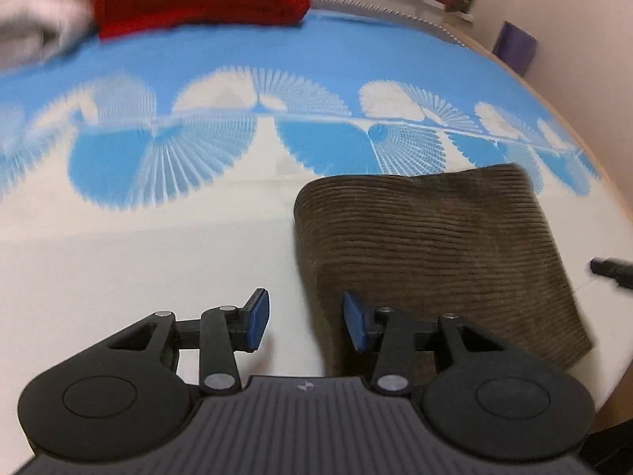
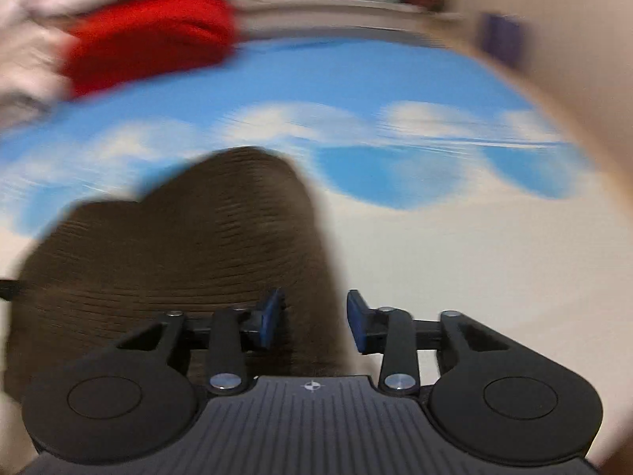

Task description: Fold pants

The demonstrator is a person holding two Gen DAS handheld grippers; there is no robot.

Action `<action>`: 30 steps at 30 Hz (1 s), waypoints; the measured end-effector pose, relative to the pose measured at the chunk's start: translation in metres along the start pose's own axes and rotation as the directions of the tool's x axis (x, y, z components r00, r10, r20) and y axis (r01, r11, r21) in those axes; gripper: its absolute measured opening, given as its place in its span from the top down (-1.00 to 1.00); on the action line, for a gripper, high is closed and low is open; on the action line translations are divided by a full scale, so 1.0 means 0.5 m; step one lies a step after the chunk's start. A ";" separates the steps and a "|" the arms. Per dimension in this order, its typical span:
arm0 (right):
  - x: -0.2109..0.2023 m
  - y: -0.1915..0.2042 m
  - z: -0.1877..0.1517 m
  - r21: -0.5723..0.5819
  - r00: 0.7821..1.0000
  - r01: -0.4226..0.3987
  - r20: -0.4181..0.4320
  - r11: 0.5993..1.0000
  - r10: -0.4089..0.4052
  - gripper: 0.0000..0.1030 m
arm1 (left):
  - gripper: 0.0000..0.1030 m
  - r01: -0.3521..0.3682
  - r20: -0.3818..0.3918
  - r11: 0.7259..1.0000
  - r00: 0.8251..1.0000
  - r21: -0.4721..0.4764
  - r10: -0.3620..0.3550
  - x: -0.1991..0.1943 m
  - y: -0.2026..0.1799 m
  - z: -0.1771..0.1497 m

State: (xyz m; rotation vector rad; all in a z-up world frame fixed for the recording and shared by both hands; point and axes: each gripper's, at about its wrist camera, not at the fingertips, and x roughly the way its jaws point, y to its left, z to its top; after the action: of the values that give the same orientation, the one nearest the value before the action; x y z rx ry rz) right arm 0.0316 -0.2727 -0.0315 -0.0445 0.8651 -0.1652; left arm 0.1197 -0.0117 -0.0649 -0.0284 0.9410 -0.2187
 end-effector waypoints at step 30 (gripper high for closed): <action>-0.205 -0.025 -0.097 0.053 0.962 -0.161 0.230 0.985 0.145 -0.88 | -0.97 -0.119 0.227 0.981 0.970 0.154 0.082 -0.308 -0.163 -0.172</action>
State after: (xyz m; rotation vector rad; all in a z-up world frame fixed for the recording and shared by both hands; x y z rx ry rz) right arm -0.0723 -0.2672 0.0156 0.0700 0.6322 -0.0440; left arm -0.0511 -0.0547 0.0173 0.1468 0.6991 -0.1948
